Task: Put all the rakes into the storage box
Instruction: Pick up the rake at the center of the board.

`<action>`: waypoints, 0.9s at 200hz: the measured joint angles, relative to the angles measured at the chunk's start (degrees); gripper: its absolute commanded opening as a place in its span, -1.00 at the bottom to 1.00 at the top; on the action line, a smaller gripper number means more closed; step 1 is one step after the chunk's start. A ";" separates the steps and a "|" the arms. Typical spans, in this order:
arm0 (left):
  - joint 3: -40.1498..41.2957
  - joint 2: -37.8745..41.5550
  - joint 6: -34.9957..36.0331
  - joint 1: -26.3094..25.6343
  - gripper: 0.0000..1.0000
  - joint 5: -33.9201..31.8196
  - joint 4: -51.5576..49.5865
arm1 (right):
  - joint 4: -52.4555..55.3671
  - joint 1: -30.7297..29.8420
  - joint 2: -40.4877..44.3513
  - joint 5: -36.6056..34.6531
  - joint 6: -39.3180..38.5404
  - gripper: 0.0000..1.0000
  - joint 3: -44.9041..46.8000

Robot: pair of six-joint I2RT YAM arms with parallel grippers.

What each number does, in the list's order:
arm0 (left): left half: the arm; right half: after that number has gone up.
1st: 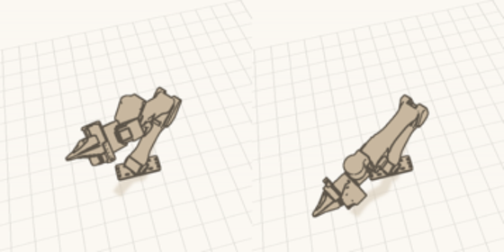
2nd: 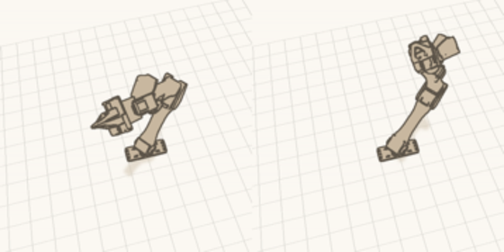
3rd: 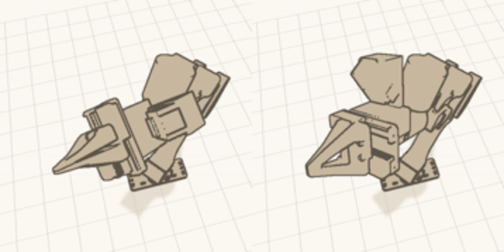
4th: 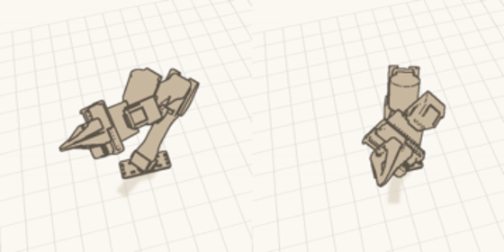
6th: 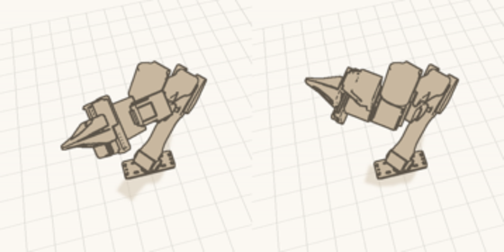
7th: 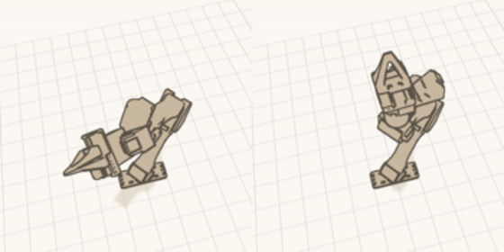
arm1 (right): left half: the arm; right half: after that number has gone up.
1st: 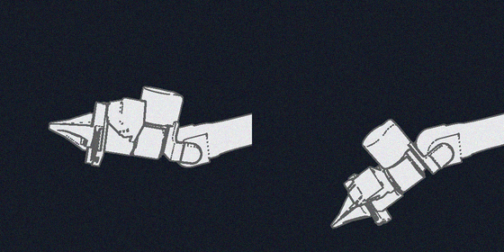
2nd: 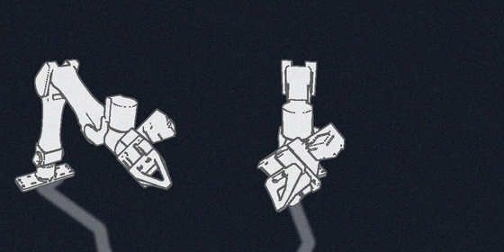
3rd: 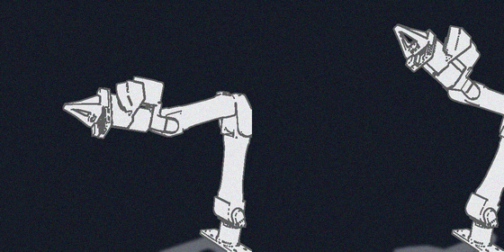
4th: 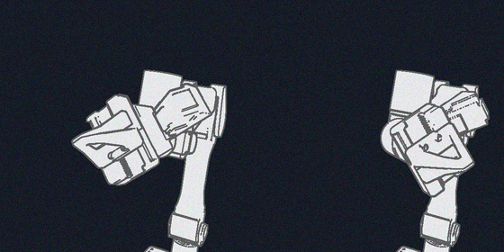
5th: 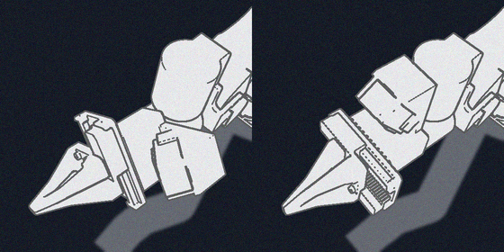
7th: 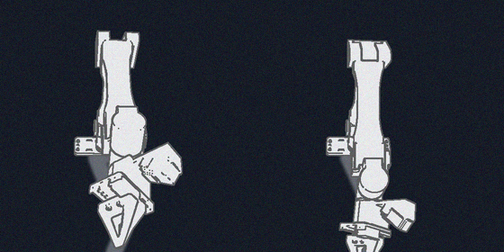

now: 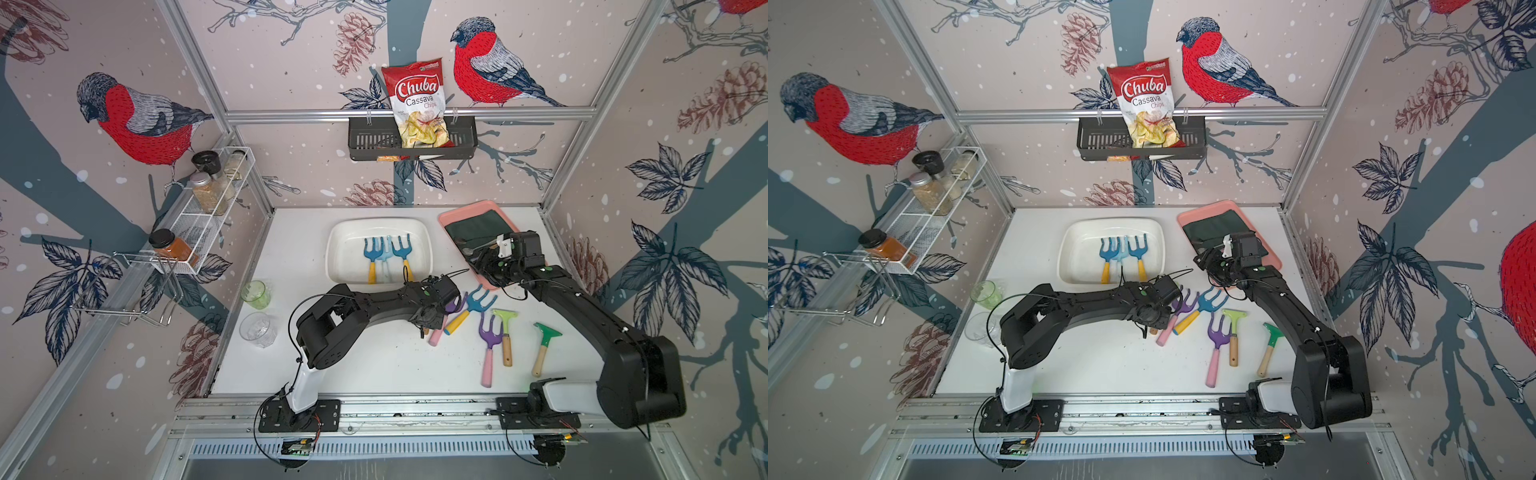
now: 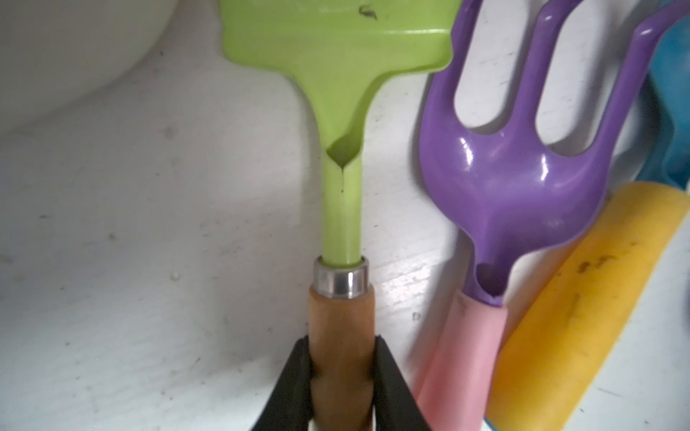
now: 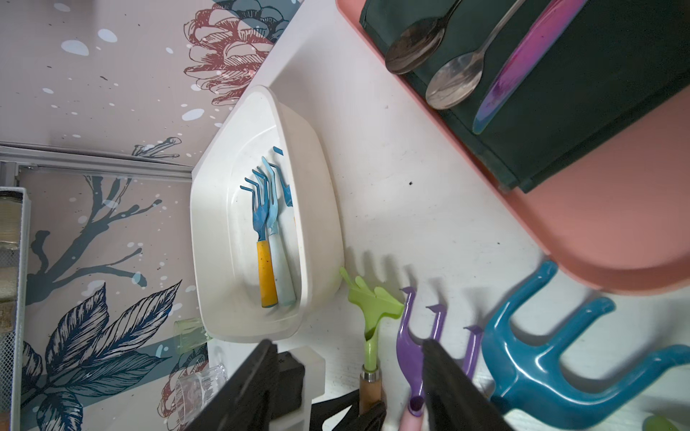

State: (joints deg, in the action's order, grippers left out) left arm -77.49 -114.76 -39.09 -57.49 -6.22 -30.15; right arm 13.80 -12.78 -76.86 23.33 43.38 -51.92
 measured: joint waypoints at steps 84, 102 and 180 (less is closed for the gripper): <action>-0.98 4.02 -0.59 0.00 -0.75 1.77 -1.75 | -0.04 0.13 0.00 0.87 -0.13 0.29 0.48; -2.01 5.01 -0.98 0.00 -0.76 2.36 -2.03 | -0.20 -0.22 0.00 0.94 -0.09 0.29 0.63; -6.43 7.87 -1.38 0.07 -0.77 5.11 -2.08 | -3.06 -9.03 -1.92 1.44 1.79 0.26 1.11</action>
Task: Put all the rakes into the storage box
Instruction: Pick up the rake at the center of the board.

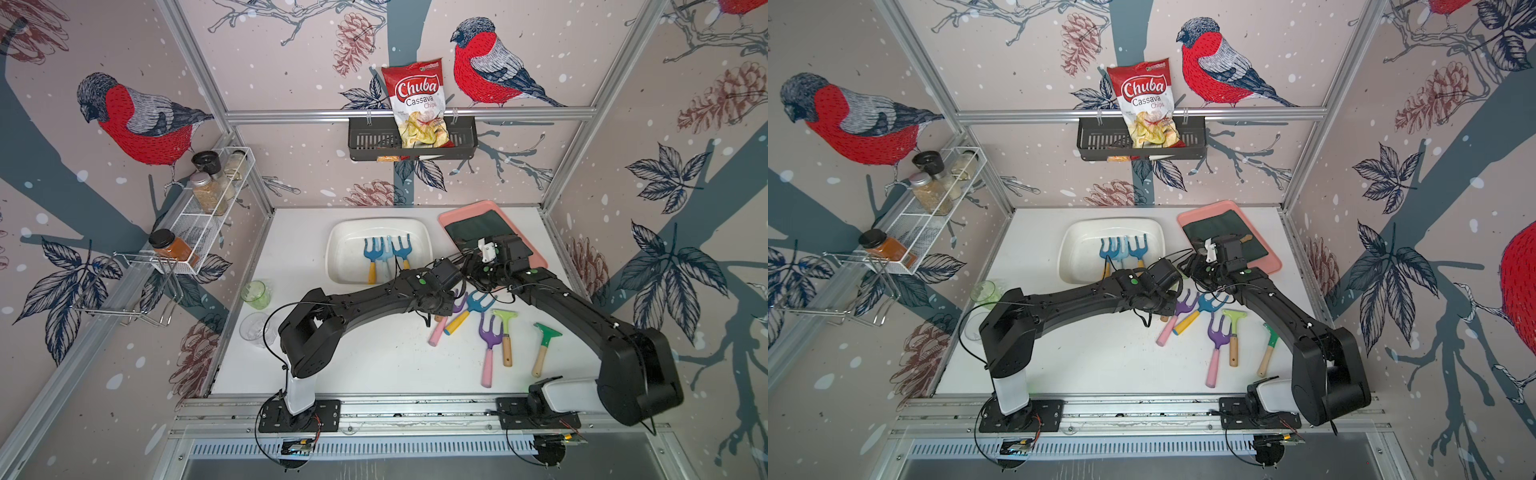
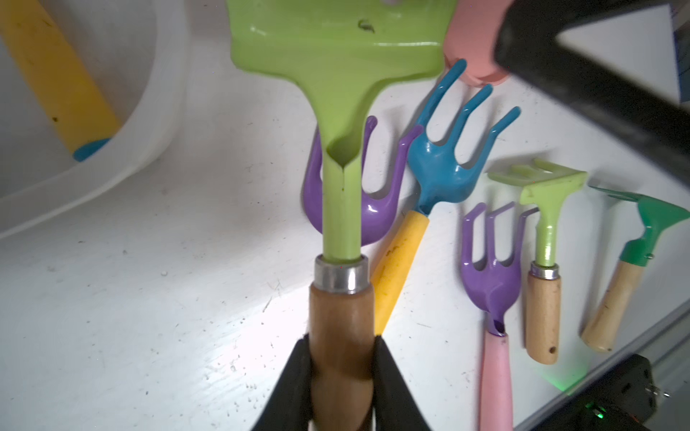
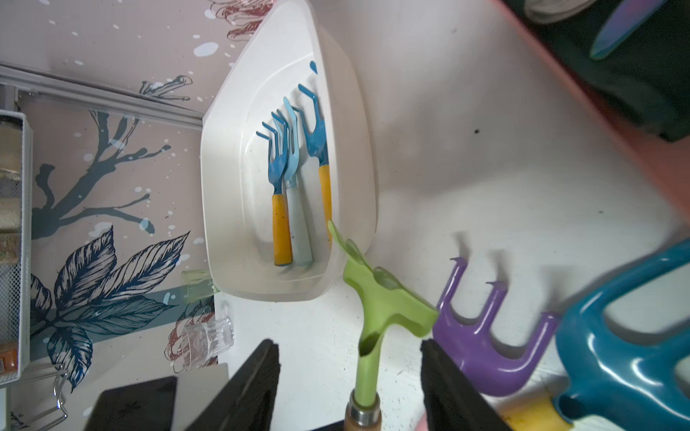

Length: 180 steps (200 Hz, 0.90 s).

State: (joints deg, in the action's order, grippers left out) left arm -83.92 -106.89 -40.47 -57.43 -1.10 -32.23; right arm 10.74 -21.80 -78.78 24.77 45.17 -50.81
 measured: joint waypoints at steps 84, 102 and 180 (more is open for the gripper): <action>-1.88 2.34 -0.70 0.04 -0.75 0.94 -0.17 | -3.56 -4.70 -3.50 -1.40 2.51 -0.25 -0.22; -1.81 3.19 -1.25 0.04 -0.72 0.68 -0.15 | -4.44 -4.90 -4.17 -1.38 2.91 -0.56 -0.74; 2.60 8.55 -1.92 2.82 0.21 0.94 0.28 | -5.16 -6.95 -7.56 -0.55 4.02 -0.99 -5.18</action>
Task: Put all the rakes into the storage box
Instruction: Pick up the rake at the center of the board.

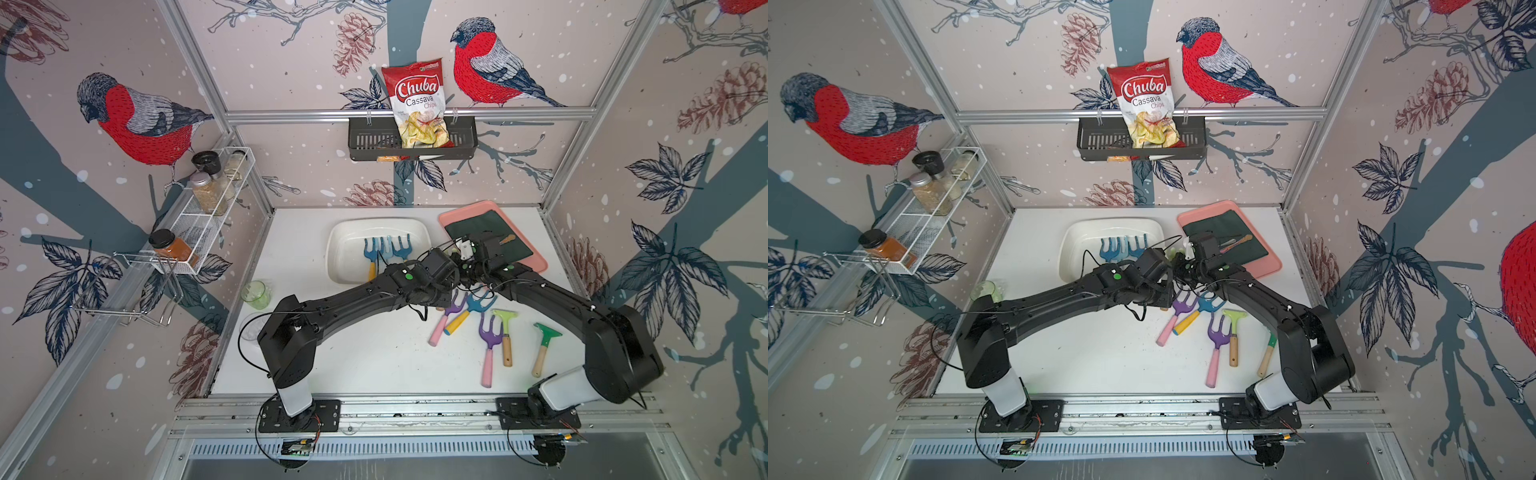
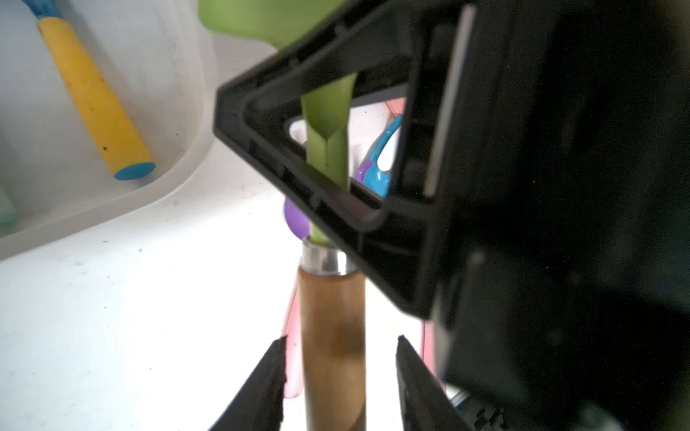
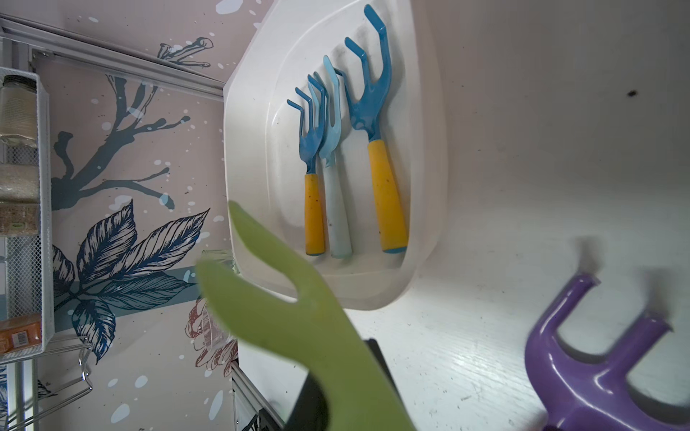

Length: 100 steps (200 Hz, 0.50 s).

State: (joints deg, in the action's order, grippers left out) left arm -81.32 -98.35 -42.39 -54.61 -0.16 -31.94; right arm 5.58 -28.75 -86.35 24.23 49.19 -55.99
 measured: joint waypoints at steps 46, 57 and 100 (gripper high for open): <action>9.31 12.55 0.04 7.61 0.32 -0.76 -0.02 | 0.02 -1.95 -4.90 0.00 0.00 -0.98 -6.51; 12.28 16.44 0.28 10.25 0.33 -1.51 -0.09 | 0.28 -2.78 -6.93 -0.09 0.00 -0.99 -9.46; 22.18 30.58 1.14 22.47 0.36 -1.84 -1.81 | 1.40 -6.47 -17.64 0.04 -0.04 -0.97 -23.78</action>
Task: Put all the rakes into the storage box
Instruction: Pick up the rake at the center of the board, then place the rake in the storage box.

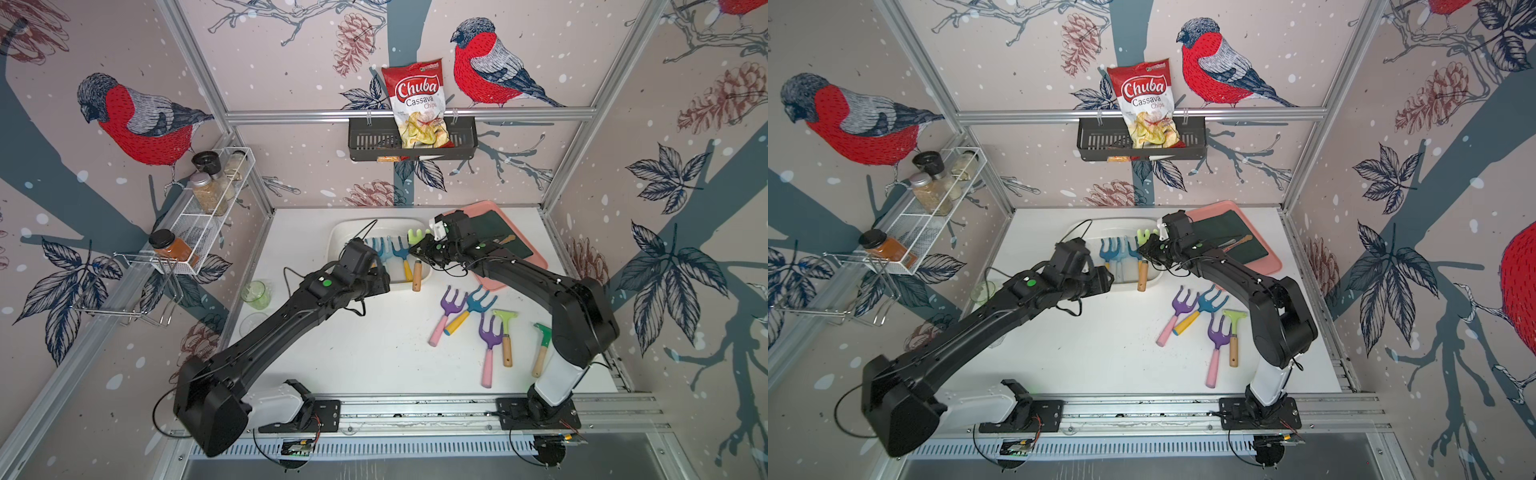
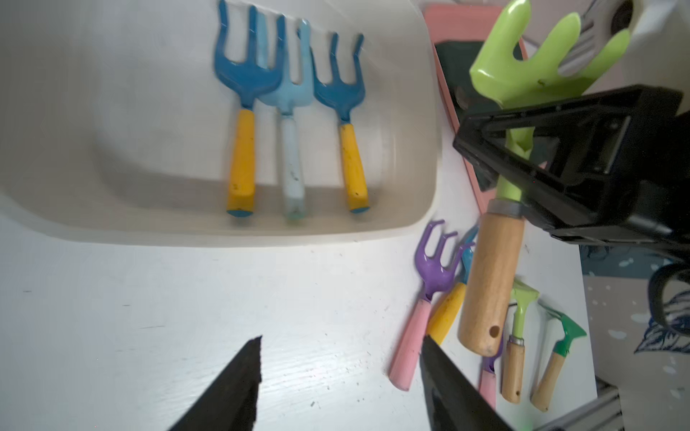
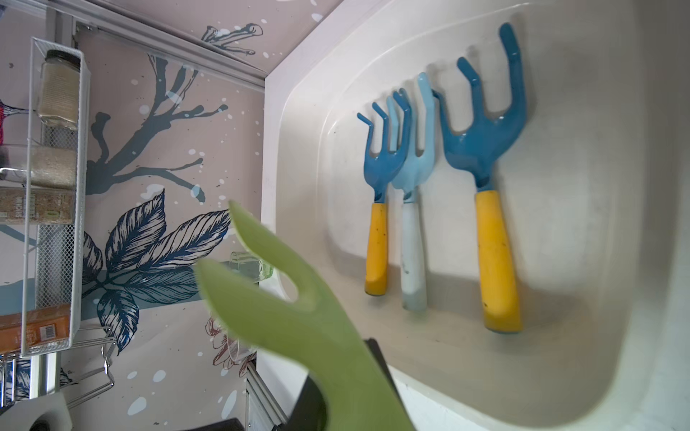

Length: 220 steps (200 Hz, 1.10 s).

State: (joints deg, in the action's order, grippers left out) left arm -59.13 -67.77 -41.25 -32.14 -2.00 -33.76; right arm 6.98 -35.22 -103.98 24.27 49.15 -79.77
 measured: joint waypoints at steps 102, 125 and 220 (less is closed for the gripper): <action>9.03 10.62 8.26 17.81 0.38 7.69 -5.07 | 6.23 -5.25 -38.40 4.46 3.32 -0.96 -47.39; 9.60 10.69 8.79 18.29 0.38 8.74 -4.98 | 6.51 -5.57 -44.13 5.88 5.40 -0.96 -53.16; 11.06 7.69 10.69 19.30 0.38 10.91 -3.93 | -0.87 -6.97 -54.21 9.33 15.17 -0.87 -56.39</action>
State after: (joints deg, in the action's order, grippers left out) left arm -48.07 -60.07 -30.57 -12.84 8.91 -37.69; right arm 6.11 -42.19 -158.19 33.61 64.31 -136.16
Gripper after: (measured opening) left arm 0.691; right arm 0.165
